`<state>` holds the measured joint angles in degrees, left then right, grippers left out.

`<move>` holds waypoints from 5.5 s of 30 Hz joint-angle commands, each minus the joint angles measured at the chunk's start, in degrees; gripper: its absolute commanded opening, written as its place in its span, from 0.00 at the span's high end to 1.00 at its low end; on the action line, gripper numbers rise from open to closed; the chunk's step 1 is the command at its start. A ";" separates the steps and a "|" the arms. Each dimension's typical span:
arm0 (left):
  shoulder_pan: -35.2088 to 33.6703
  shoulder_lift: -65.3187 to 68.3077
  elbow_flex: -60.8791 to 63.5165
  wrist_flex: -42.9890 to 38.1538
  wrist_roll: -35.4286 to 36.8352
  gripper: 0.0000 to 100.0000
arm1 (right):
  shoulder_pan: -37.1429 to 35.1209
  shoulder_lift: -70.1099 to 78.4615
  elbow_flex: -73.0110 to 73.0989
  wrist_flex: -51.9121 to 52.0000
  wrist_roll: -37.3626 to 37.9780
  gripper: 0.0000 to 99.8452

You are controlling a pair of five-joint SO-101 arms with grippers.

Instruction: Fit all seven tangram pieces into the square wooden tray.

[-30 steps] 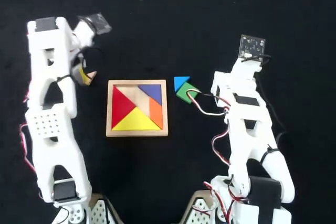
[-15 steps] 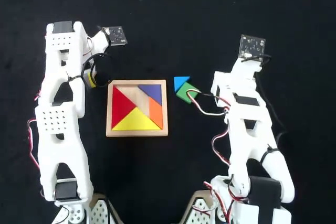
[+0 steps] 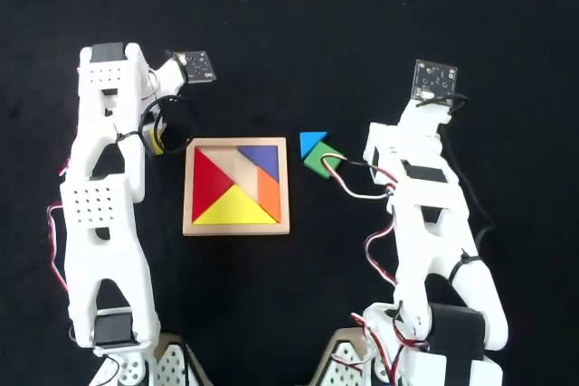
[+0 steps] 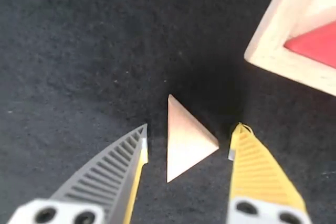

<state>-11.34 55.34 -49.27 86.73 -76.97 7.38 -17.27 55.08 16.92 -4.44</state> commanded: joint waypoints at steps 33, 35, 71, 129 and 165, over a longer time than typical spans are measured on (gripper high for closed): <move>4.70 -13.36 -6.90 14.24 0.53 0.96 | -0.79 -2.51 0.13 -1.32 -0.18 0.99; 7.34 -18.29 -2.07 14.33 -0.97 0.96 | -0.79 -2.51 0.13 -1.32 -0.18 0.99; 32.40 -47.65 60.62 -13.19 -15.47 0.96 | 1.49 -2.51 -0.75 -1.41 -0.53 0.99; 32.13 -75.16 88.57 -27.60 84.48 0.97 | 1.23 -2.95 -0.75 -0.97 -0.44 0.99; 33.10 -56.53 76.62 -35.34 87.74 0.97 | 1.14 -2.95 -0.84 -0.88 -0.44 0.99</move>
<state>20.66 -0.75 29.93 53.58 9.98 8.18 -17.27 55.43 16.75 -4.44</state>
